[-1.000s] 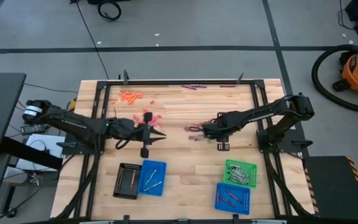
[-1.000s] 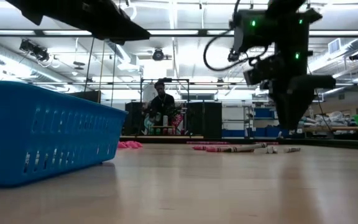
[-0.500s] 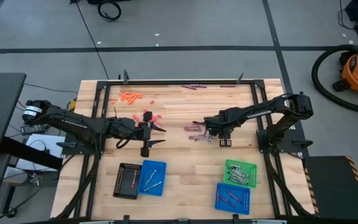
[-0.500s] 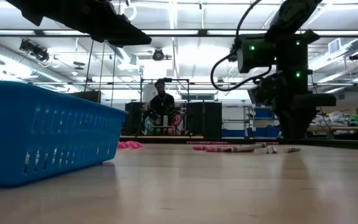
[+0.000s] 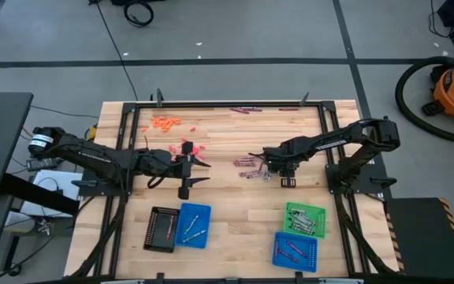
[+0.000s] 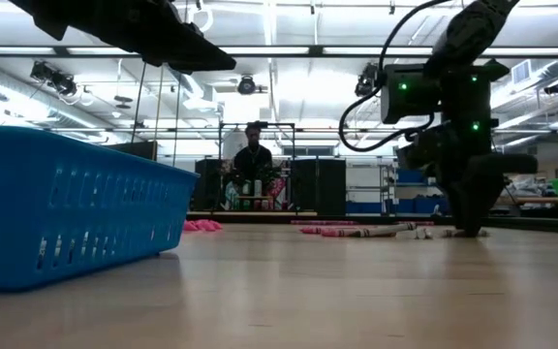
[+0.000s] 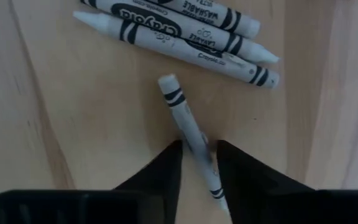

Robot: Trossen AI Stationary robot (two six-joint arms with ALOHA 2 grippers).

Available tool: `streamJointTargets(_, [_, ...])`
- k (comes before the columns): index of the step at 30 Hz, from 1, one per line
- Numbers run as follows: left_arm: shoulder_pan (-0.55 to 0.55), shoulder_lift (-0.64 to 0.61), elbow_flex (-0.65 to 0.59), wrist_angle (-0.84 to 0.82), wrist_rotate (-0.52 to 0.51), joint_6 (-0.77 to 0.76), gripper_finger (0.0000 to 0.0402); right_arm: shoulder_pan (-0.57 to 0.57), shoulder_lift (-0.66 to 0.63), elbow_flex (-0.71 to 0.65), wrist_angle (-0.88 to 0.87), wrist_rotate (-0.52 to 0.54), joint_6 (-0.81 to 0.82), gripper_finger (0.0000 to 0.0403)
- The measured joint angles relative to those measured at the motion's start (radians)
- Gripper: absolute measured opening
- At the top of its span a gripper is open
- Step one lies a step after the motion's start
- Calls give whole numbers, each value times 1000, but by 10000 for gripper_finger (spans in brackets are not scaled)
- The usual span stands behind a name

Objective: Sort crayons
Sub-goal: Put the white crayon into the left blue bin

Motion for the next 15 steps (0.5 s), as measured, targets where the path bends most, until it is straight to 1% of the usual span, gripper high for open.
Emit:
streamJointTargets(5, [0, 0, 0, -20, 1, -1, 194, -1, 1, 3, 2, -51, 22, 38])
streamJointTargets(7, [0, 0, 0, -31, 1, -1, 194, -1, 1, 3, 1, -58, 41, 19])
streamJointTargets(11, [1, 1, 0, -32, 1, -8, 194, 0, 1, 9, -3, -59, 94, 19])
streamJointTargets(15, [1, 1, 1, -28, 1, -9, 194, 1, 9, 53, -34, -57, 154, 30])
